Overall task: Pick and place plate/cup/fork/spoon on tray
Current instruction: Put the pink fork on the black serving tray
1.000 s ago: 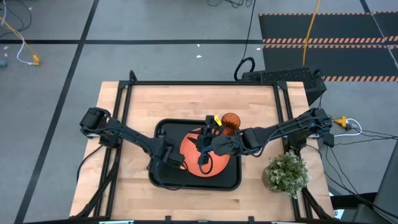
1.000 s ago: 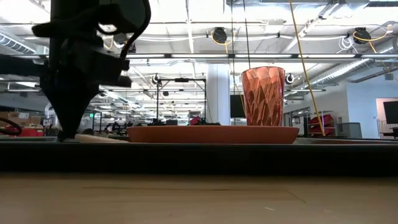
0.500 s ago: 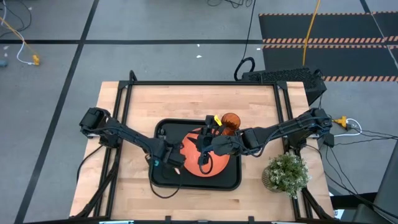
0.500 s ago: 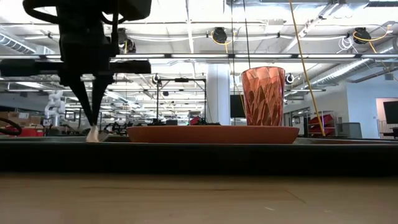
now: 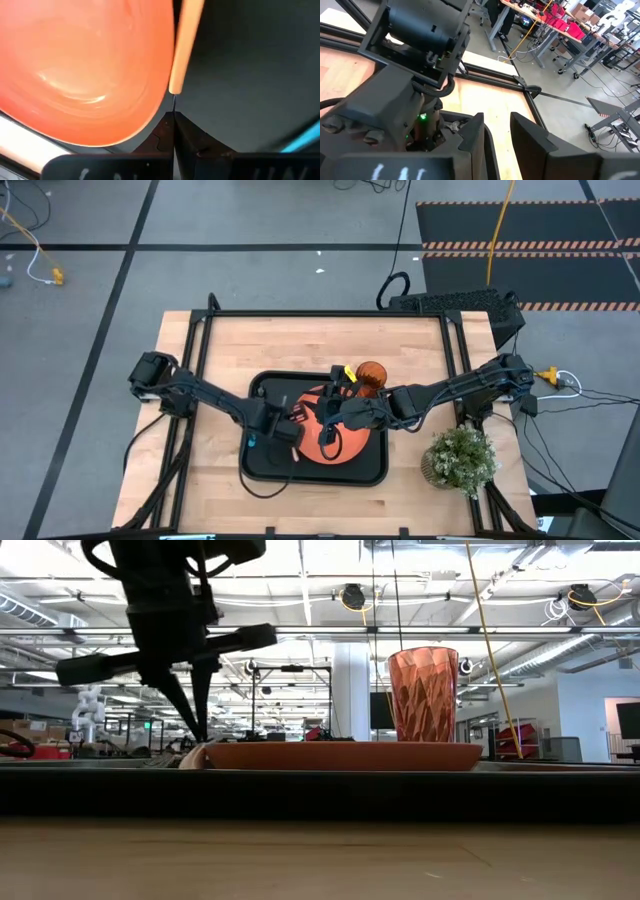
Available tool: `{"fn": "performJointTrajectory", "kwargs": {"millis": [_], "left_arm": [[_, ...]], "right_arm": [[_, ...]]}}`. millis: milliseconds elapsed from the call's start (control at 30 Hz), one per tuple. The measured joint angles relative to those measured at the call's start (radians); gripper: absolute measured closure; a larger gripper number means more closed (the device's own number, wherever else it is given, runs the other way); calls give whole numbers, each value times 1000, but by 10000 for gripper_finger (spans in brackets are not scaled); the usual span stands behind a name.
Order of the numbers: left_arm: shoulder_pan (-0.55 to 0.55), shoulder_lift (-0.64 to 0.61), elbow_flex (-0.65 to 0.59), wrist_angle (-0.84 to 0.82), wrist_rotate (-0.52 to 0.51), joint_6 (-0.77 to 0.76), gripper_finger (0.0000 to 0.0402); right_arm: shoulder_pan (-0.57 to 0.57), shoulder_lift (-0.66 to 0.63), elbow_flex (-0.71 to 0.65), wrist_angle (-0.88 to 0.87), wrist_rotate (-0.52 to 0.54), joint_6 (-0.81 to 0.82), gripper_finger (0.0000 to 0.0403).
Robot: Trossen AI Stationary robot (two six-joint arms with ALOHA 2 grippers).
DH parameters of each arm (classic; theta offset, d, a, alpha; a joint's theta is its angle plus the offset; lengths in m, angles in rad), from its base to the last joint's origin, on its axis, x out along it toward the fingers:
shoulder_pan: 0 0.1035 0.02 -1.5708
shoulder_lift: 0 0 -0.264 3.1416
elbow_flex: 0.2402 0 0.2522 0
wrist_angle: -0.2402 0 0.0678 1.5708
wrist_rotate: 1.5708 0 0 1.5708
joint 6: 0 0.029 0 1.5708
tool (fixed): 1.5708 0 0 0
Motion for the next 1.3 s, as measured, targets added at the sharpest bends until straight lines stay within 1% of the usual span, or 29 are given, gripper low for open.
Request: {"fn": "performJointTrajectory", "kwargs": {"millis": [200, 367, 467, 600, 767, 900, 1033, 1200, 1300], "left_arm": [[45, 1, -18, 21, 11, -28, 400], [110, 2, -96, 52, 78, -123, 386], [143, 2, -153, 79, 107, -136, 377], [166, -4, -206, 108, 106, -144, 364], [164, -6, -211, 108, 93, -182, 343], [144, -34, -213, 116, 87, -173, 317], [123, -52, -214, 116, 88, -180, 276], [109, -52, -213, 118, 42, -221, 221], [101, -52, -214, 103, -10, -218, 199]], "right_arm": [[0, 0, 0, 0, 0, 0, 314], [0, 0, 0, 0, 0, 0, 314], [0, 0, 0, 0, 0, 0, 314], [0, 0, 0, -3, 0, 0, 314], [0, 0, 0, -5, 1, 0, 314], [0, 0, 0, -7, 1, 0, 314], [0, 0, 0, -7, 1, 0, 314], [0, 0, 0, -7, 0, 0, 314], [0, 0, 0, -7, 0, 0, 314]]}}
